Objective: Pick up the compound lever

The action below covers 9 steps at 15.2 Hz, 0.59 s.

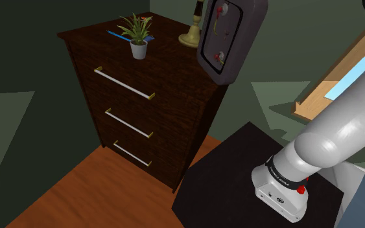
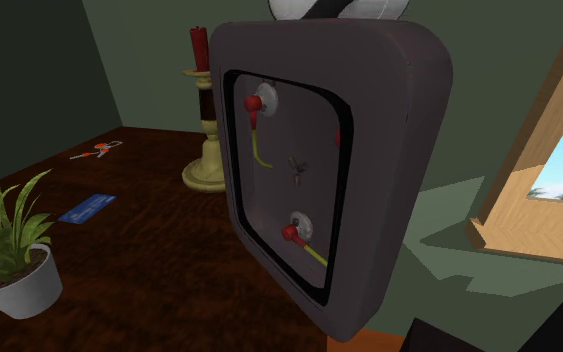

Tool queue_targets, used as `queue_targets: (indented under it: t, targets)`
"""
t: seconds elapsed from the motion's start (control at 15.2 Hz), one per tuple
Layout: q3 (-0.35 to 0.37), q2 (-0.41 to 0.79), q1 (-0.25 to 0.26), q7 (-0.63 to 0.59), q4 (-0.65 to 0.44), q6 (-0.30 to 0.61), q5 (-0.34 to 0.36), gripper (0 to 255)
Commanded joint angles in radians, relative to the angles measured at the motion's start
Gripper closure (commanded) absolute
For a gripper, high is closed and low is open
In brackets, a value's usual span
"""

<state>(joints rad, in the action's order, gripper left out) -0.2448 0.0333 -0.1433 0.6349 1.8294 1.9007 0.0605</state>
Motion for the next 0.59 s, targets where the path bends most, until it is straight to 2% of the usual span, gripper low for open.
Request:
queue_targets:
  t: [0.0, 0.4, 0.53]
  targets:
    - [0.001, -0.007, 0.001, 0.000, -0.021, -0.028, 0.001, 255]
    - [0.001, -0.008, 0.001, 0.004, -0.100, -0.108, 0.000, 255]
    - [0.001, -0.008, 0.001, 0.004, -0.102, -0.110, 0.000, 255]
